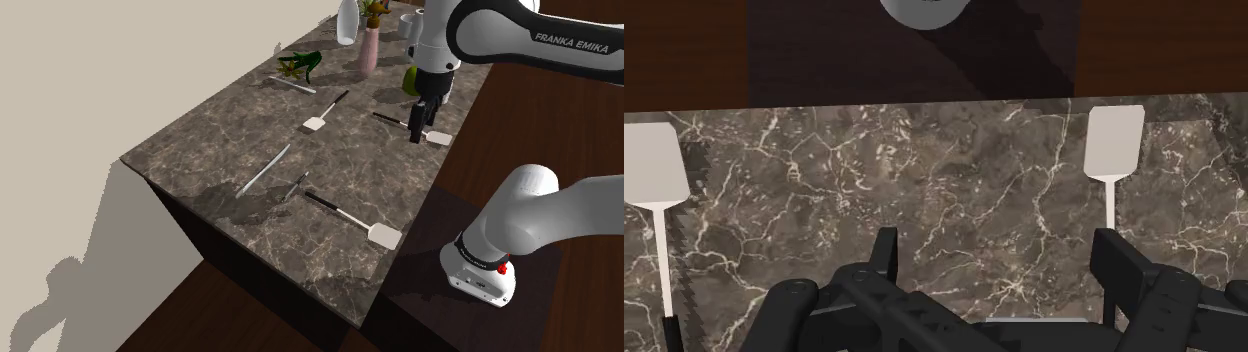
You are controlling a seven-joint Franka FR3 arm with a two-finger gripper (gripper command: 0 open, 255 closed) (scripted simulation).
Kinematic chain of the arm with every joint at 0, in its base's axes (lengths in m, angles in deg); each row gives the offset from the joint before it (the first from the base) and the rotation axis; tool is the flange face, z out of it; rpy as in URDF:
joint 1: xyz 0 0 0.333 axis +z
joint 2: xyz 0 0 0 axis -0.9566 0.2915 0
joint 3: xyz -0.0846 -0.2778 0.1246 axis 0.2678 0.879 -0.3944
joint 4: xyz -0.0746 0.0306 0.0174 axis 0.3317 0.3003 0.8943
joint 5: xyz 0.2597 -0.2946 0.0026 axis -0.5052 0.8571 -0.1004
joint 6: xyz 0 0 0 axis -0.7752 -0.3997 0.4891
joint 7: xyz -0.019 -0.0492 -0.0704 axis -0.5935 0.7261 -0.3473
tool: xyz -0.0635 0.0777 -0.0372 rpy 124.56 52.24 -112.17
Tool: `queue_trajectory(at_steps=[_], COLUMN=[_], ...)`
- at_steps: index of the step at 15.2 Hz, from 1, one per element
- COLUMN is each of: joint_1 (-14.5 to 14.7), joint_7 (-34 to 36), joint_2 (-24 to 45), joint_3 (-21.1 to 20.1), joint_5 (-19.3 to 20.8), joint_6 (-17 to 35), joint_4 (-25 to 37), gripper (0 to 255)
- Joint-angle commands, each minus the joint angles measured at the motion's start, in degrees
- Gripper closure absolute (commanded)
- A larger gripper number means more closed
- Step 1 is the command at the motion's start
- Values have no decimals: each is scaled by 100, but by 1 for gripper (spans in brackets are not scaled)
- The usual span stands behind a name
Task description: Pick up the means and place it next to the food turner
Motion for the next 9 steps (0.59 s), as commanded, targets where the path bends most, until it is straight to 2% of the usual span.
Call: queue_trajectory(at_steps=[1, 9], joint_1=[0, -172], joint_7=[0, 2435], joint_2=[0, 617], joint_3=[0, -1198], joint_5=[0, -996], joint_6=[0, 808], joint_4=[0, 24], gripper=[0, 0])
